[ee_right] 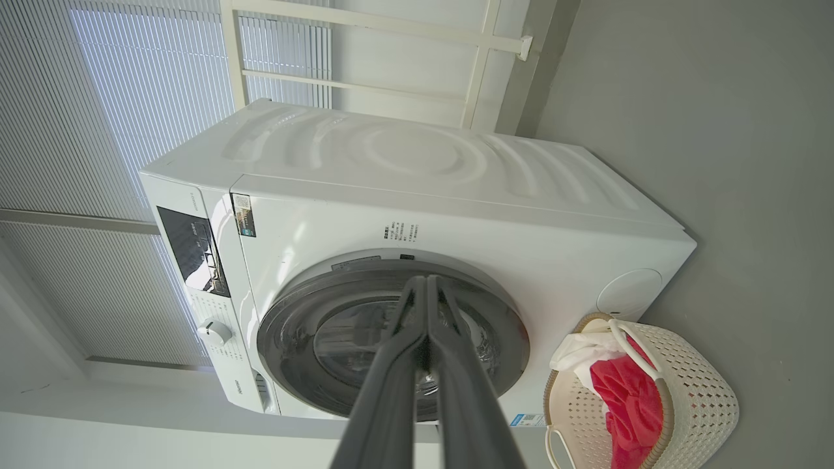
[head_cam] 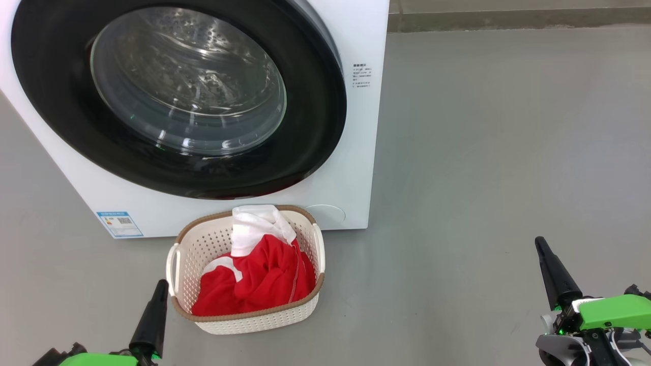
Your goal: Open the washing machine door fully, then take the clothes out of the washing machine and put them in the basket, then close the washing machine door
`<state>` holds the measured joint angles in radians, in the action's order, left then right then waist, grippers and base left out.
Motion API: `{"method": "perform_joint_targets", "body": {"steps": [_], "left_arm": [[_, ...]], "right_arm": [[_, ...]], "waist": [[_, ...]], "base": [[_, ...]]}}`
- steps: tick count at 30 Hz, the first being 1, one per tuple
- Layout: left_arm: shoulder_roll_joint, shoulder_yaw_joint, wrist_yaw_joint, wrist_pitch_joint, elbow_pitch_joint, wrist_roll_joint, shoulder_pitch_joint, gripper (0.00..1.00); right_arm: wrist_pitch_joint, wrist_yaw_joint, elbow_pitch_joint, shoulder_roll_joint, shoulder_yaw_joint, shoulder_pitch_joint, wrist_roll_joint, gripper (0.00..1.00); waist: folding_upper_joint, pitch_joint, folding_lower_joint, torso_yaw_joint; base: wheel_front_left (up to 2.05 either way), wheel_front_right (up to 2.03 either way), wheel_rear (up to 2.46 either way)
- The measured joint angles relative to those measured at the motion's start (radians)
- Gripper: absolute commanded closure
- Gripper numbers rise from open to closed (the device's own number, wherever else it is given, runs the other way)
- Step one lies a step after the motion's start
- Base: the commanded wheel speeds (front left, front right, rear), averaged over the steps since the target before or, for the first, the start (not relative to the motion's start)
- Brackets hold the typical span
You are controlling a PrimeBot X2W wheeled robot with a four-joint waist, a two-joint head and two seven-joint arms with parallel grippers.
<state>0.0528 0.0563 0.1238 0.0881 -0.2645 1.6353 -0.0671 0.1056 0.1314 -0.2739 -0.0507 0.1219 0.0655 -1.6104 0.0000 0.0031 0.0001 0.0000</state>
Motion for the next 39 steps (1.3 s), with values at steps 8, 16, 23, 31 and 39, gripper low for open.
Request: {"method": "perform_joint_targets", "body": {"steps": [8, 16, 23, 31, 39], "left_arm": [[-0.001, 0.002, 0.0, 0.005, 0.0, 0.0, 0.0, 1.0], [-0.002, 0.004, 0.0, 0.007, 0.0, 0.0, 0.0, 1.0], [-0.003, 0.005, 0.0, 0.007, 0.0, -0.005, 0.0, 1.0], [-0.004, 0.007, 0.0, 0.008, 0.0, -0.006, 0.0, 1.0], [-0.004, 0.008, 0.0, 0.008, 0.0, -0.007, 0.0, 1.0]], "right_arm": [[0.0, 0.0, 0.0, 0.0, 0.001, 0.0, 0.0, 1.0], [0.0, 0.0, 0.0, 0.001, 0.001, 0.0, 0.0, 1.0], [0.0, 0.0, 0.0, 0.002, 0.002, 0.0, 0.0, 1.0], [0.0, 0.0, 0.0, 0.002, 0.002, 0.0, 0.0, 1.0], [0.0, 0.0, 0.0, 0.002, 0.003, 0.0, 0.0, 1.0]], "waist": [[0.0, 0.0, 0.0, 0.0], [0.0, 0.0, 0.0, 0.0], [0.0, 0.0, 0.0, 0.0], [0.0, 0.0, 0.0, 0.0], [0.0, 0.0, 0.0, 0.0]], "base": [[0.0, 0.0, 0.0], [0.0, 0.0, 0.0], [0.0, 0.0, 0.0], [0.0, 0.0, 0.0], [0.0, 0.0, 0.0]]}}
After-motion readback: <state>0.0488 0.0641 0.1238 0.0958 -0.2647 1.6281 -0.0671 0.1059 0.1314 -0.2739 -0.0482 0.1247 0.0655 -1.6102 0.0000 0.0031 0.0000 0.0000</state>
